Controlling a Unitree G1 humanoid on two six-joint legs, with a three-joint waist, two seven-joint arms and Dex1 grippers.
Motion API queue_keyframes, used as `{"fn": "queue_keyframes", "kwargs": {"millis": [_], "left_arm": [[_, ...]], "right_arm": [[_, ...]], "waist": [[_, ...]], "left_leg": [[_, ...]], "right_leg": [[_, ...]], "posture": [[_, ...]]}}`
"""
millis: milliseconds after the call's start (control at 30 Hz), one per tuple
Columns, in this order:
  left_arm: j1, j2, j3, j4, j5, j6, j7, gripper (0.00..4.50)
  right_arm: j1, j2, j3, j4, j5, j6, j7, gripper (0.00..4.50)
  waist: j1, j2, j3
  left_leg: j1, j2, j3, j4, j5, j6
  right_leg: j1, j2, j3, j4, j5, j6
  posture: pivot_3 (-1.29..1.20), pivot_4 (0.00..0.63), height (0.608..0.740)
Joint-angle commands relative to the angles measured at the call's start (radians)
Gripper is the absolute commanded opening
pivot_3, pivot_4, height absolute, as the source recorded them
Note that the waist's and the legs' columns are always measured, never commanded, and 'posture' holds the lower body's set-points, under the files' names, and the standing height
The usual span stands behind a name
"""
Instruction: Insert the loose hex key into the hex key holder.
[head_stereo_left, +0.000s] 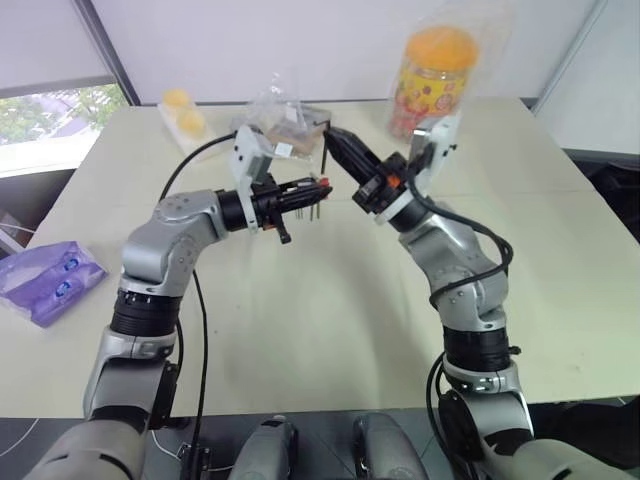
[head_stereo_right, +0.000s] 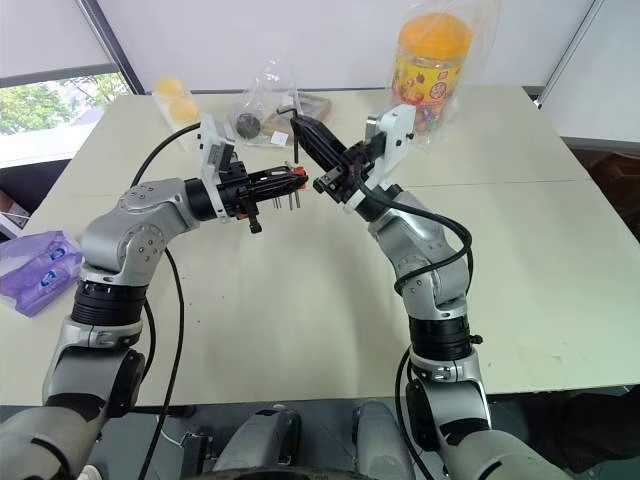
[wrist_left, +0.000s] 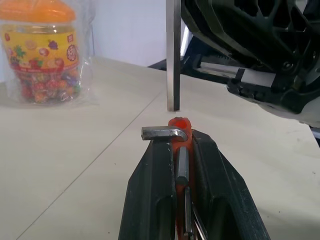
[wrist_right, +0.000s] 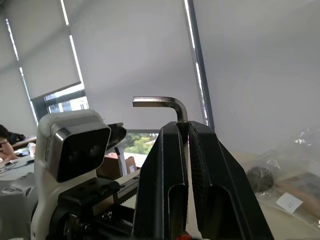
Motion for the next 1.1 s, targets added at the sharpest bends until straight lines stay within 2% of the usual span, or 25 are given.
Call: {"fn": "queue_keyframes", "kwargs": {"millis": [33,1100], "left_arm": [[-0.03,-0.001,0.014,-0.015,-0.001,-0.026,0.002,0.0],[-0.026,-0.012,0.018,-0.015,-0.003,-0.036,0.013,0.0]], "right_arm": [[0.002,-0.002,0.011,-0.055,0.014,0.002,0.003,0.06],[0.006,-0.005,0.017,-0.028,-0.005,-0.043,-0.005,0.06]], "waist": [[0.0,0.0,0.0],[0.001,0.0,0.0]], "left_leg": [[0.0,0.0,0.0,0.0,0.0,0.0],[0.0,0.0,0.0,0.0,0.0,0.0]], "right_leg": [[0.0,0.0,0.0,0.0,0.0,0.0],[0.0,0.0,0.0,0.0,0.0,0.0]], "posture": [[0.0,0.15,0.74],[0.0,0.15,0.74]]}}
